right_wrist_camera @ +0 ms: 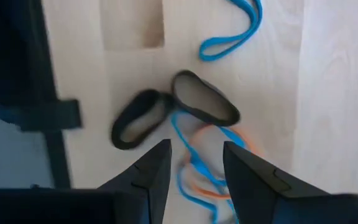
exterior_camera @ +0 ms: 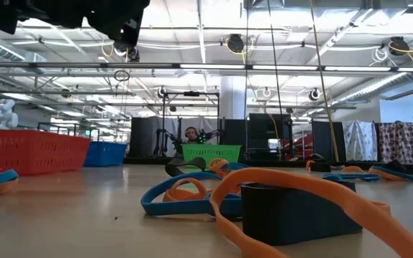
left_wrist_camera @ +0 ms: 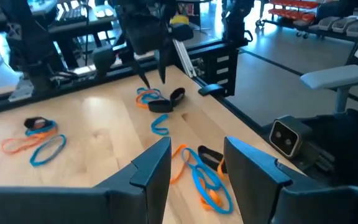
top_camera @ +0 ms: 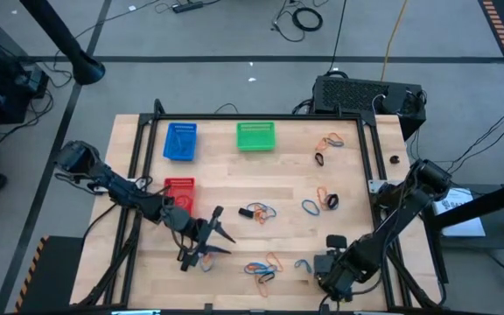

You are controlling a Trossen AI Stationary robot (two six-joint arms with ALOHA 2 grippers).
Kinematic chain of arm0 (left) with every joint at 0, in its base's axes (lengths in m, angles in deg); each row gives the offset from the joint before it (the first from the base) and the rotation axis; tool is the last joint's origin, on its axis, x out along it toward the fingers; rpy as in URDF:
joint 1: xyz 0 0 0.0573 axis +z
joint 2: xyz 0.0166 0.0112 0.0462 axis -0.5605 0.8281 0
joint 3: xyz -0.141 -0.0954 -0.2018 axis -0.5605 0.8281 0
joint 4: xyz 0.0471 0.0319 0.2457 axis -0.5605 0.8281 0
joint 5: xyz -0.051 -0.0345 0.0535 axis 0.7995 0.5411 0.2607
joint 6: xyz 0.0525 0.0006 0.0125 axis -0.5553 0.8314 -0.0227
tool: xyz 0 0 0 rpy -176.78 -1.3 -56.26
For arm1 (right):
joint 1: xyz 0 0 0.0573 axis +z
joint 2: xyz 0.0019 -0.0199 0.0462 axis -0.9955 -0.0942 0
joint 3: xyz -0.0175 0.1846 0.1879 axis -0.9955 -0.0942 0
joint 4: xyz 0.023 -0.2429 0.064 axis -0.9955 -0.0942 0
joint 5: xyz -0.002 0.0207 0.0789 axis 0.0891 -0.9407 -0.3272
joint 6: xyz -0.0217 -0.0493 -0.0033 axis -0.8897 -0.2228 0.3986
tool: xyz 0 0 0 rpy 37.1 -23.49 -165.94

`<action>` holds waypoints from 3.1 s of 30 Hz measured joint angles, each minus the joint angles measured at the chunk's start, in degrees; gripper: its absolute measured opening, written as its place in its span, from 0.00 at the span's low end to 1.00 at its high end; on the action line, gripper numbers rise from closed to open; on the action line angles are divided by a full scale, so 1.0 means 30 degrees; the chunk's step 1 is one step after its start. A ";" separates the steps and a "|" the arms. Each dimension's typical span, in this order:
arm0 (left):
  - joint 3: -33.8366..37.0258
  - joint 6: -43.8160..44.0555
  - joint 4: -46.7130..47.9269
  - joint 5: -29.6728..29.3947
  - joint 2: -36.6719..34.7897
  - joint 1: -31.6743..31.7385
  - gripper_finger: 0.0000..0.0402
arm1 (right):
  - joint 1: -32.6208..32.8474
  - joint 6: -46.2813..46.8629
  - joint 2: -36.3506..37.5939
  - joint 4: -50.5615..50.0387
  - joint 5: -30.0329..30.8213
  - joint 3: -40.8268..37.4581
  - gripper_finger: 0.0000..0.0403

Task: Sort rubber bands into baskets
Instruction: Put the blue rubber band into the blue bin

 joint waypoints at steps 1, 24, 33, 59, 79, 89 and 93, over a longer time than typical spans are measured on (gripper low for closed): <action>0.0000 -0.0081 -0.0032 -0.0071 0.0000 0.0007 0.39 | -0.0043 -0.0122 0.0000 0.0009 -0.0001 -0.0198 0.35; 0.0000 -0.0065 0.0084 -0.0175 -0.0007 -0.0015 0.39 | -0.0247 -0.1196 -0.0007 0.1777 0.0333 -0.2807 0.31; 0.0000 -0.0071 0.0084 -0.0175 -0.0007 -0.0015 0.39 | -0.0284 -0.1201 -0.0007 0.2262 0.1266 -0.2807 0.14; -0.0464 0.2018 -0.7644 -0.0811 0.5183 0.0333 0.39 | -0.1189 -0.2475 0.0000 -0.3082 0.5961 0.3059 0.00; -0.5049 1.5407 -0.8748 0.0959 1.0790 0.4229 0.39 | -0.4437 -0.8365 0.0000 0.1240 0.9973 0.3204 0.00; -0.5049 1.5430 -0.8618 0.0984 1.0790 0.4240 0.39 | -0.5770 -0.9761 0.0000 0.1731 0.9958 0.3196 0.00; -0.5049 1.5444 -0.8588 0.1284 1.0788 0.4240 0.39 | -0.6288 -0.9812 0.0000 0.1716 0.9914 0.3196 0.00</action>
